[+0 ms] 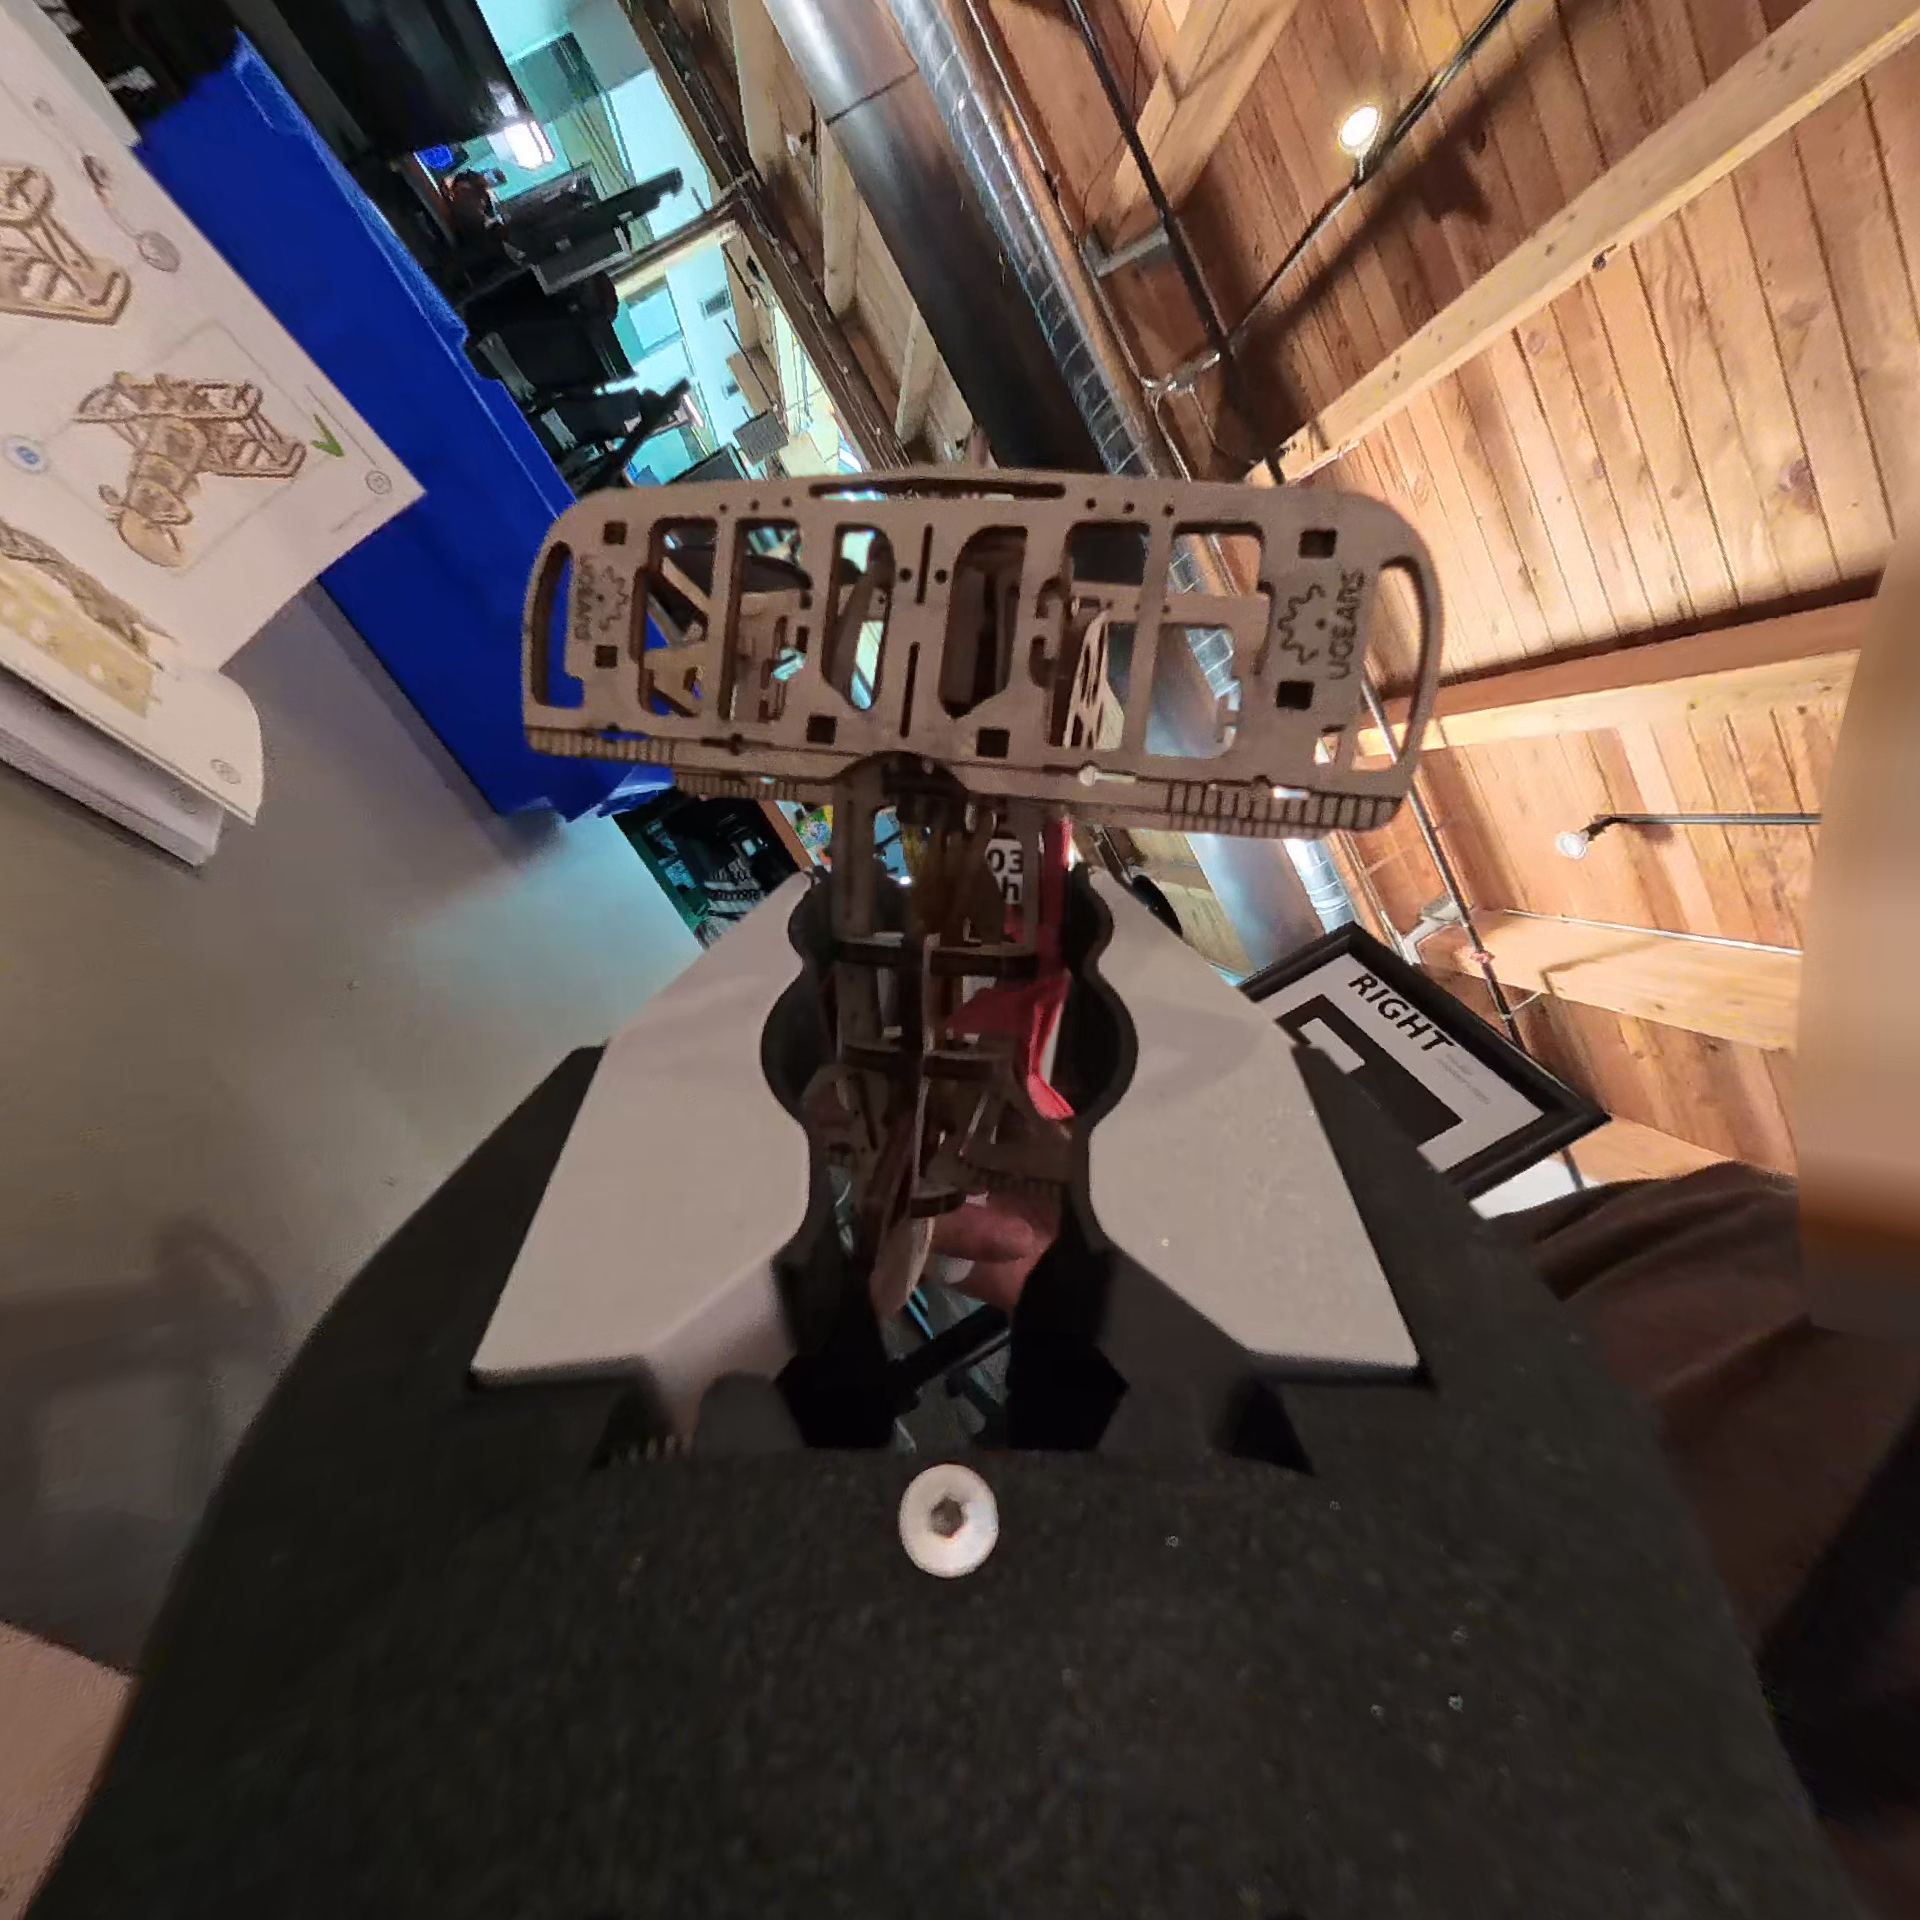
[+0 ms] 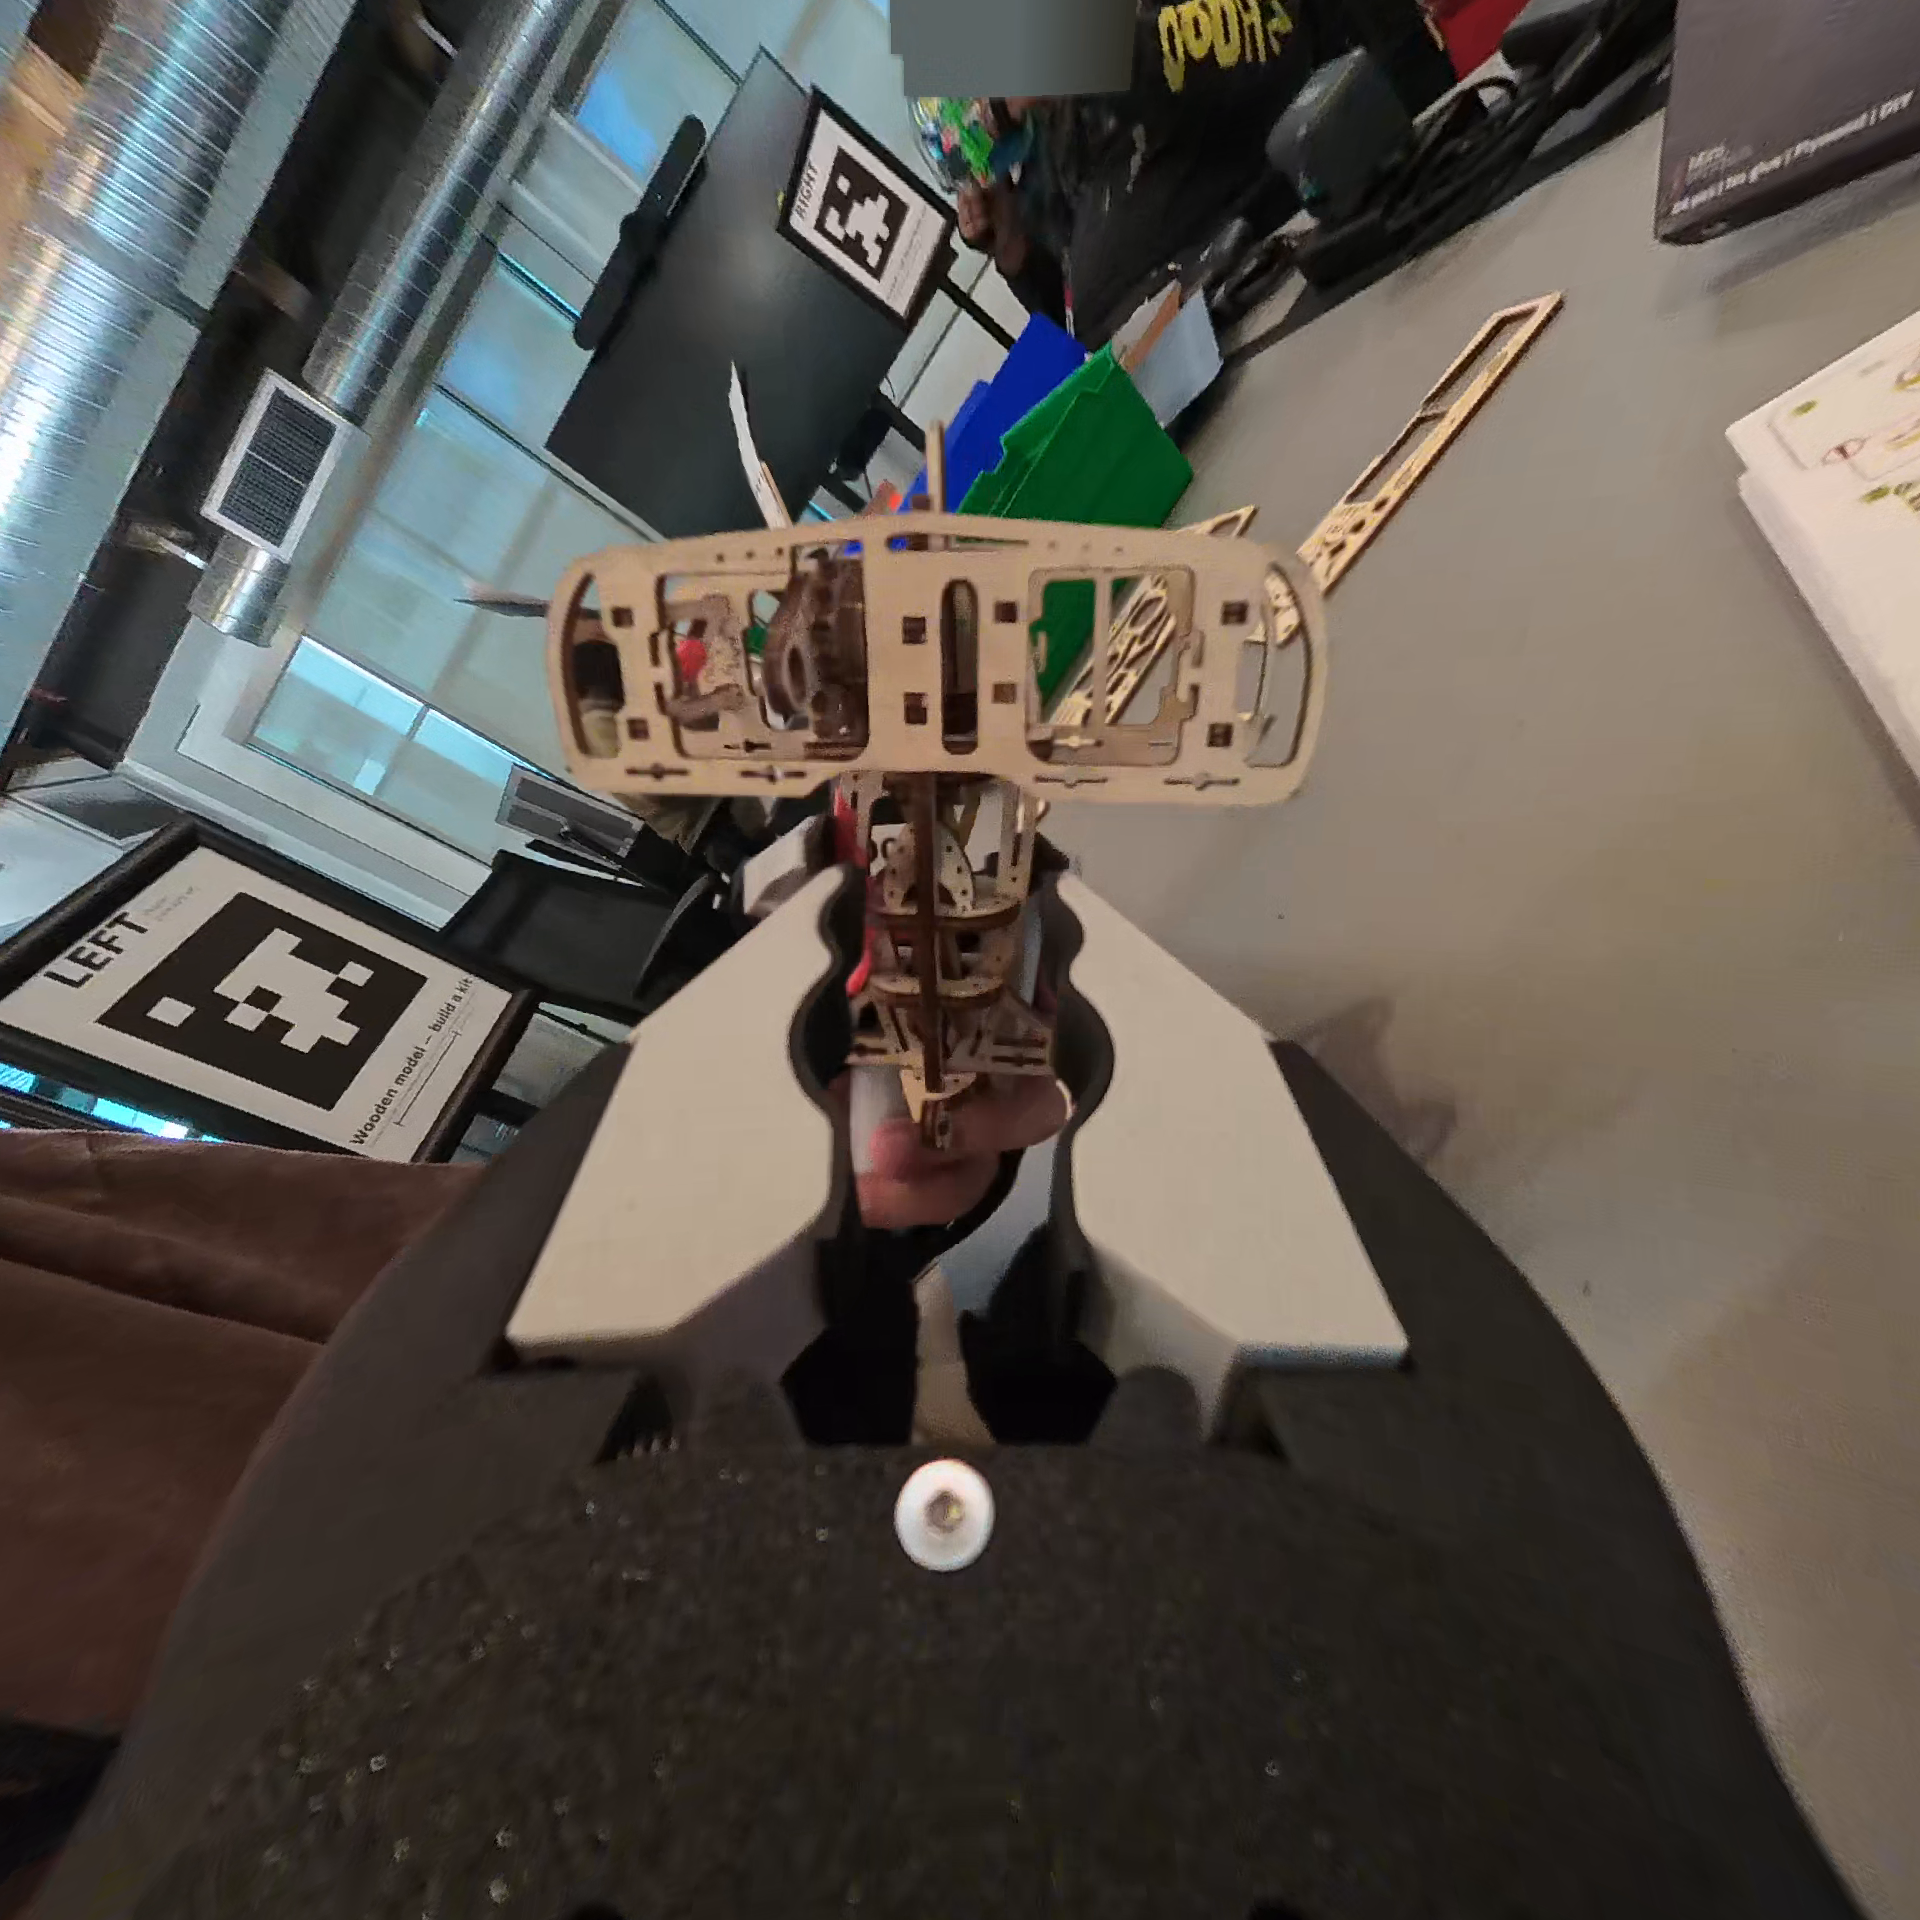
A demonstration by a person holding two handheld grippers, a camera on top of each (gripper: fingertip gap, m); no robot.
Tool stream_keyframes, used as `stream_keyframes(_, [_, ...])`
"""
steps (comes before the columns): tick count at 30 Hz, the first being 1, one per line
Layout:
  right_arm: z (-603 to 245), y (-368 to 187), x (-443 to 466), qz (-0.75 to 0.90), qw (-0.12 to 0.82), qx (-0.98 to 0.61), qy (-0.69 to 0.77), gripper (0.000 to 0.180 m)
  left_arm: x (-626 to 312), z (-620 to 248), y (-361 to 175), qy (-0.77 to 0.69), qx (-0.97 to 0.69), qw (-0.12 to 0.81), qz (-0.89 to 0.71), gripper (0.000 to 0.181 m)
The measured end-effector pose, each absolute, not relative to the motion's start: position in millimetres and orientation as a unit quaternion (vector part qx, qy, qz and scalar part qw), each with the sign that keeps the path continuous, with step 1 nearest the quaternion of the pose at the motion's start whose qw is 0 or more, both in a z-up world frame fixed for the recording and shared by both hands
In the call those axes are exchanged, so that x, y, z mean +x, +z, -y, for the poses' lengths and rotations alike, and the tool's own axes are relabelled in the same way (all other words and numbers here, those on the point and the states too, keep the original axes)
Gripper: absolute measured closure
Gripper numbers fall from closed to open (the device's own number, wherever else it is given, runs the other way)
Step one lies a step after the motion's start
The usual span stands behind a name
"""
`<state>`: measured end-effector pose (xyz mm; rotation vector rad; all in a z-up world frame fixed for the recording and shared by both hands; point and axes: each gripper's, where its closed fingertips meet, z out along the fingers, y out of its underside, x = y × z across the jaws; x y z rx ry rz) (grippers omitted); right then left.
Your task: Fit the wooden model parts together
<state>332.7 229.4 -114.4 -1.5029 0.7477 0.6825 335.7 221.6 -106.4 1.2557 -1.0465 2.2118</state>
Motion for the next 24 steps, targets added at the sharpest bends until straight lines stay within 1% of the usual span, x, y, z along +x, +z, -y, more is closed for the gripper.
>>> stream_keyframes(4, [-228, -105, 334, -0.311, 0.636, -0.626, 0.327, 0.160, 334, -217, -108, 0.780, 0.446, 0.191, 0.395, 0.139])
stream_keyframes(7, [-229, -107, 334, -0.310, 0.632, -0.629, 0.332, 0.167, 332, -211, -111, 0.774, 0.446, 0.198, 0.404, 0.138])
stream_keyframes(15, [-225, -113, 334, -0.296, 0.615, -0.669, 0.295, 0.171, 329, -200, -116, 0.757, 0.441, 0.165, 0.454, 0.138])
stream_keyframes(16, [-221, -114, 337, -0.300, 0.611, -0.673, 0.288, 0.171, 329, -200, -118, 0.751, 0.439, 0.153, 0.469, 0.138])
stream_keyframes(17, [-217, -117, 342, -0.306, 0.605, -0.680, 0.278, 0.171, 328, -201, -121, 0.742, 0.439, 0.136, 0.487, 0.133])
stream_keyframes(19, [-203, -121, 352, -0.310, 0.586, -0.699, 0.269, 0.171, 323, -200, -131, 0.708, 0.424, 0.107, 0.555, 0.114])
stream_keyframes(20, [-195, -126, 357, -0.310, 0.569, -0.714, 0.264, 0.171, 320, -202, -139, 0.682, 0.417, 0.088, 0.595, 0.110])
stream_keyframes(22, [-177, -145, 367, -0.296, 0.521, -0.765, 0.234, 0.171, 321, -215, -158, 0.620, 0.413, 0.016, 0.667, 0.111])
stream_keyframes(24, [-156, -175, 379, -0.260, 0.451, -0.836, 0.172, 0.171, 321, -229, -176, 0.561, 0.407, -0.049, 0.719, 0.111])
